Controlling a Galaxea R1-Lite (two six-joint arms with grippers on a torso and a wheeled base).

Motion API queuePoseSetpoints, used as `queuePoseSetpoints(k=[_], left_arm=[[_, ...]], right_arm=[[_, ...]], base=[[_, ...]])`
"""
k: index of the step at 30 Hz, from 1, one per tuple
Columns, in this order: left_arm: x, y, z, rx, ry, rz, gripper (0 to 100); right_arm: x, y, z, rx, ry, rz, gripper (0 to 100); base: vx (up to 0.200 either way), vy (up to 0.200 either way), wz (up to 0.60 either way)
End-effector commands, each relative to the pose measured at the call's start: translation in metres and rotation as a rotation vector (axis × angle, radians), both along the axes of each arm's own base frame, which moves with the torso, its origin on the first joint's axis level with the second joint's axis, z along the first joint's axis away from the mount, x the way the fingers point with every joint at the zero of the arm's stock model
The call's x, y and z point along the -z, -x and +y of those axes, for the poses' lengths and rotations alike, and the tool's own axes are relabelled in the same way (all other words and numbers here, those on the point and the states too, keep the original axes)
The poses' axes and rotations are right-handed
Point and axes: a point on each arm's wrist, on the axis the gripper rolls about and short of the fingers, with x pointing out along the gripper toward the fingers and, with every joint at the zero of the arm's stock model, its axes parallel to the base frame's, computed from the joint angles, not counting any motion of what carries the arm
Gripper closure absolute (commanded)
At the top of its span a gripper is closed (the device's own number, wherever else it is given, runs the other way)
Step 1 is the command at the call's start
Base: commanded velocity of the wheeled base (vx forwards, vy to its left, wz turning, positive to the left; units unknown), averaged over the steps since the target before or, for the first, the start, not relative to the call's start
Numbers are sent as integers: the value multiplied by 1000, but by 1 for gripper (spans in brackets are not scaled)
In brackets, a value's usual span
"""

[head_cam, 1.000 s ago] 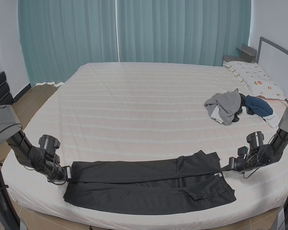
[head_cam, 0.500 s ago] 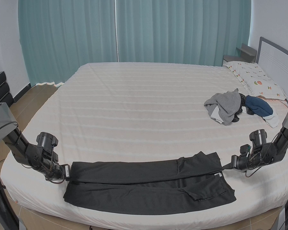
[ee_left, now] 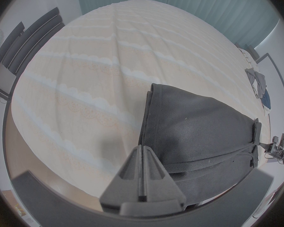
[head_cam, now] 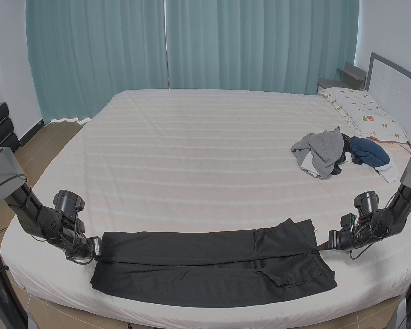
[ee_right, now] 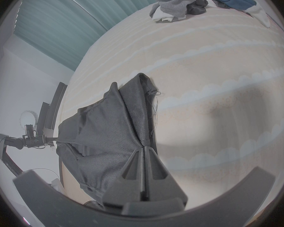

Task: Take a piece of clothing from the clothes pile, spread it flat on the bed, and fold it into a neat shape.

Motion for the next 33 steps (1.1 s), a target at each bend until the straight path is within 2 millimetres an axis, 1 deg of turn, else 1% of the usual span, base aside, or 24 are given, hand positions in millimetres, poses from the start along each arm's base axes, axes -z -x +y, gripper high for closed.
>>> queuePoseSetpoints(k=[1,3,4,11,14,15,17,18,21,25,31,33], left_arm=[[4,-1,-5,15,1,14,0],[6,-1,-6,18,1,17,0],[6,-2,-7,21,1,18,0],[5,-3,-8,21,0,9,0],[1,-6,-5,8,3,-7,0],[-3,-7,-3,-2,6,-24,0],[-7,-8,-1,-8,6,-39,0],[-13,-8,3,-22,10,-58,0],[-20,-7,12,-48,19,-82,0],[-24,-11,18,-72,37,-104,0],[-33,-21,17,-133,158,-137,0],[-33,-22,11,-141,210,-118,0]], right_arm=[[4,-3,4,-12,-1,9,100],[5,-4,5,-15,-1,8,100],[6,-4,5,-14,1,10,0],[2,-5,4,-7,-3,-3,0],[-9,-8,2,16,-16,-37,0],[-17,-10,2,39,-33,-53,0],[-21,-10,2,53,-44,-60,0],[-28,-10,2,65,-58,-72,0],[-34,-9,5,64,-70,-88,0],[-35,-10,6,106,-104,-71,0],[-37,-15,10,207,-204,-61,0],[-36,-16,10,246,-235,-59,0]], base=[[0,0,0],[0,0,0],[0,0,0],[0,0,0],[0,0,0],[0,0,0],[0,0,0],[0,0,0],[0,0,0],[0,0,0],[0,0,0],[0,0,0]])
